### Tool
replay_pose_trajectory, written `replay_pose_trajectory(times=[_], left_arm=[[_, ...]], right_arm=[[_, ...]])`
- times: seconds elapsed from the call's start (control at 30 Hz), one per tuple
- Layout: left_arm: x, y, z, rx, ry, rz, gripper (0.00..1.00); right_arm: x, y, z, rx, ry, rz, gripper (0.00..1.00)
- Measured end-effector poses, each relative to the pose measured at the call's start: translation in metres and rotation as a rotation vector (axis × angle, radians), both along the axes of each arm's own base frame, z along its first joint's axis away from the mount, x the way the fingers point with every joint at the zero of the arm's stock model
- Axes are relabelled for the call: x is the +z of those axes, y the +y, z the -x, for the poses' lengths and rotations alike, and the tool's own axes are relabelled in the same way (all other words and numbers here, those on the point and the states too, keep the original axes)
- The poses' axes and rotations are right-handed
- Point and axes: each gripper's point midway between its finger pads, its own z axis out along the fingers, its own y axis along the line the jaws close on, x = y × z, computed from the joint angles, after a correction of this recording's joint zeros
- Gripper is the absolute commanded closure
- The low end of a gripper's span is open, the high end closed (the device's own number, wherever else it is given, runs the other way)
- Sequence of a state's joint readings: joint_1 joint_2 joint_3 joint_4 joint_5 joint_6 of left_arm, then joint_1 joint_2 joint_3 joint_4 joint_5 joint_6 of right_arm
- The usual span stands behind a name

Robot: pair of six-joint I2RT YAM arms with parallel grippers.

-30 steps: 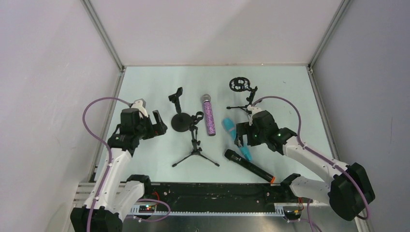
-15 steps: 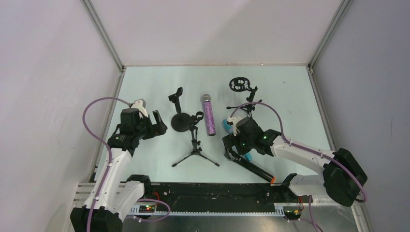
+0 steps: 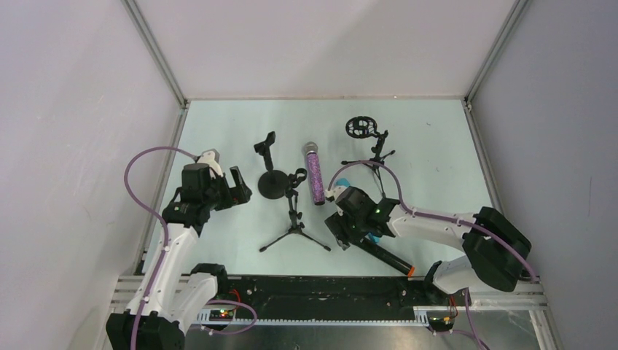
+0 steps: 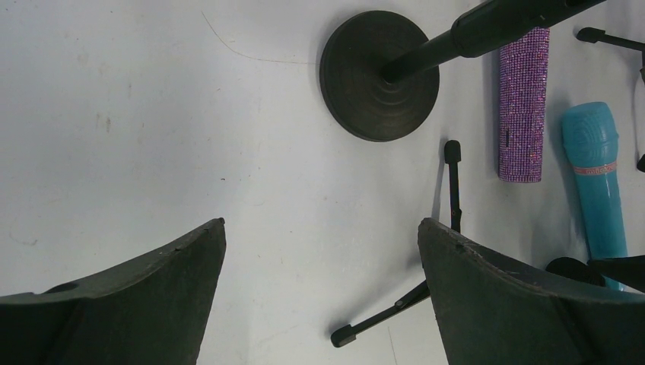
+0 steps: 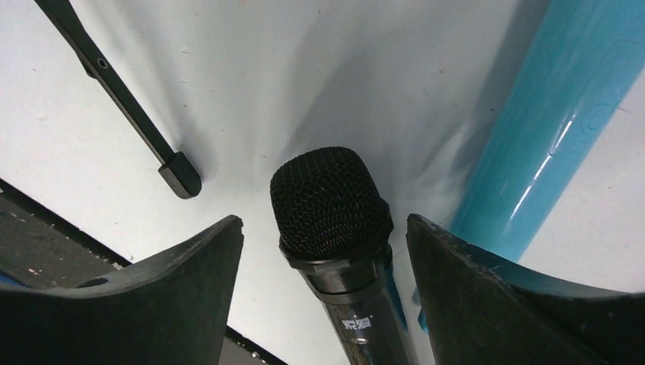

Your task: Attach the microphones to the stand

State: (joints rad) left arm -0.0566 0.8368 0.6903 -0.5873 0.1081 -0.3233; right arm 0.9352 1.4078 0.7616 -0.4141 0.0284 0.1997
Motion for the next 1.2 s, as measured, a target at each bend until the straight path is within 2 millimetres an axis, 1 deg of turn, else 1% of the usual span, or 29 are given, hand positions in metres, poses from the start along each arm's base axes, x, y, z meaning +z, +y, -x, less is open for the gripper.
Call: replay_pose_trajectory(times=[0.2, 0.27, 0.3, 0.33, 0.37, 0.4, 0.47, 0.57, 0.6, 0.67, 0.7, 0.73, 0.87, 1.0, 1.1, 1.2], left_arm=[[0.001, 0.000, 0.000, 0.000, -0.004, 0.000, 0.00], [0.001, 0.000, 0.000, 0.000, -0.006, 0.000, 0.00], [0.002, 0.000, 0.000, 0.000, -0.007, 0.000, 0.00], [0.002, 0.000, 0.000, 0.000, -0.007, 0.000, 0.00], [0.002, 0.000, 0.000, 0.000, -0.007, 0.000, 0.00], [0.002, 0.000, 0.000, 0.000, -0.007, 0.000, 0.00], [0.002, 0.000, 0.000, 0.000, -0.008, 0.000, 0.00], [0.002, 0.000, 0.000, 0.001, -0.009, 0.000, 0.00], [0.002, 0.000, 0.000, 0.000, -0.009, 0.000, 0.00], [0.002, 0.000, 0.000, 0.000, -0.009, 0.000, 0.00], [0.002, 0.000, 0.000, 0.000, -0.009, 0.000, 0.00], [0.002, 0.000, 0.000, 0.001, -0.010, 0.000, 0.00], [0.003, 0.000, 0.000, 0.001, -0.013, 0.000, 0.00], [0.003, 0.000, 0.000, 0.001, -0.012, 0.000, 0.00], [0.003, 0.000, 0.000, 0.001, -0.013, 0.000, 0.00], [0.003, 0.000, 0.000, 0.001, -0.013, 0.000, 0.00]], right_arm=[[-0.009, 0.004, 0.001, 0.016, 0.002, 0.047, 0.28], [-0.011, 0.005, 0.001, 0.017, 0.000, 0.065, 0.36], [-0.011, 0.006, 0.000, 0.017, -0.003, 0.074, 0.39], [-0.011, 0.006, 0.000, 0.017, -0.006, 0.081, 0.45], [-0.011, 0.008, -0.001, 0.015, -0.010, 0.082, 0.48], [-0.010, 0.009, -0.002, 0.013, -0.014, 0.085, 0.54], [-0.008, 0.011, -0.004, 0.011, -0.023, 0.085, 0.61], [-0.006, 0.011, -0.006, 0.006, -0.034, 0.088, 0.69], [-0.006, 0.011, -0.007, 0.004, -0.037, 0.089, 0.74], [-0.005, 0.011, -0.008, 0.002, -0.041, 0.089, 0.81], [-0.005, 0.011, -0.008, 0.002, -0.042, 0.088, 0.82], [-0.003, 0.011, -0.008, 0.002, -0.045, 0.084, 0.86], [0.014, 0.014, -0.011, -0.003, -0.075, 0.033, 0.91], [0.041, 0.016, -0.018, -0.026, -0.107, -0.059, 0.93], [0.060, 0.012, -0.029, -0.062, -0.124, -0.132, 0.96], [0.075, 0.006, -0.038, -0.096, -0.131, -0.188, 0.99]])
